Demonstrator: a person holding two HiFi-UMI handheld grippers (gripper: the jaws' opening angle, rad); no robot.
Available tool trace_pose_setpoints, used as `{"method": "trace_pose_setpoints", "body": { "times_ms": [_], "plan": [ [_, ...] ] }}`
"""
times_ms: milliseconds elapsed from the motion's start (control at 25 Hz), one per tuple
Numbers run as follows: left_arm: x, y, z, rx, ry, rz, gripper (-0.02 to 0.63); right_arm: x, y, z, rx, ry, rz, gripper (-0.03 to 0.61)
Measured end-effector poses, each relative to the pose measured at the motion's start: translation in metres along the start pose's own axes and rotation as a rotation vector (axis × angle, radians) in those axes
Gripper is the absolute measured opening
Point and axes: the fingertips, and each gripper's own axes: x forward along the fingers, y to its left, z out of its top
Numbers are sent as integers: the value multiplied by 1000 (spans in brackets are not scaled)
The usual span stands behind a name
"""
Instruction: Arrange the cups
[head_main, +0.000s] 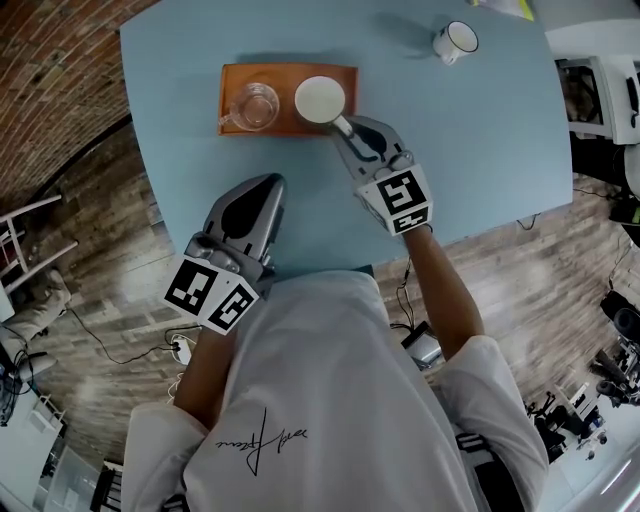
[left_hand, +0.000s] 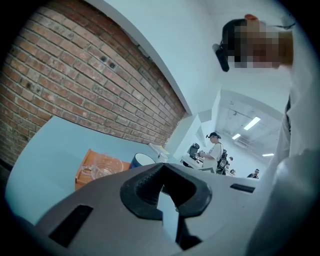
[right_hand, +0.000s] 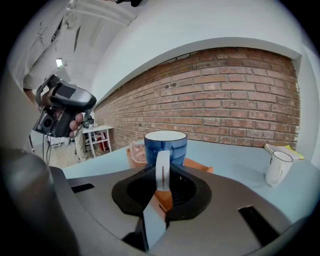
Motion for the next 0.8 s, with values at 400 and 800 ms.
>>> {"method": "trace_pose_setpoints", "body": {
  "times_ms": [400,800],
  "plan": [
    [-8,1,2,-5,-29,-9,9,-4,1,5,25,-5,-97,63],
    [-18,0,4,-10,-57,-17,9,-11,-3,6,74,17,-177,61]
  ]
}}
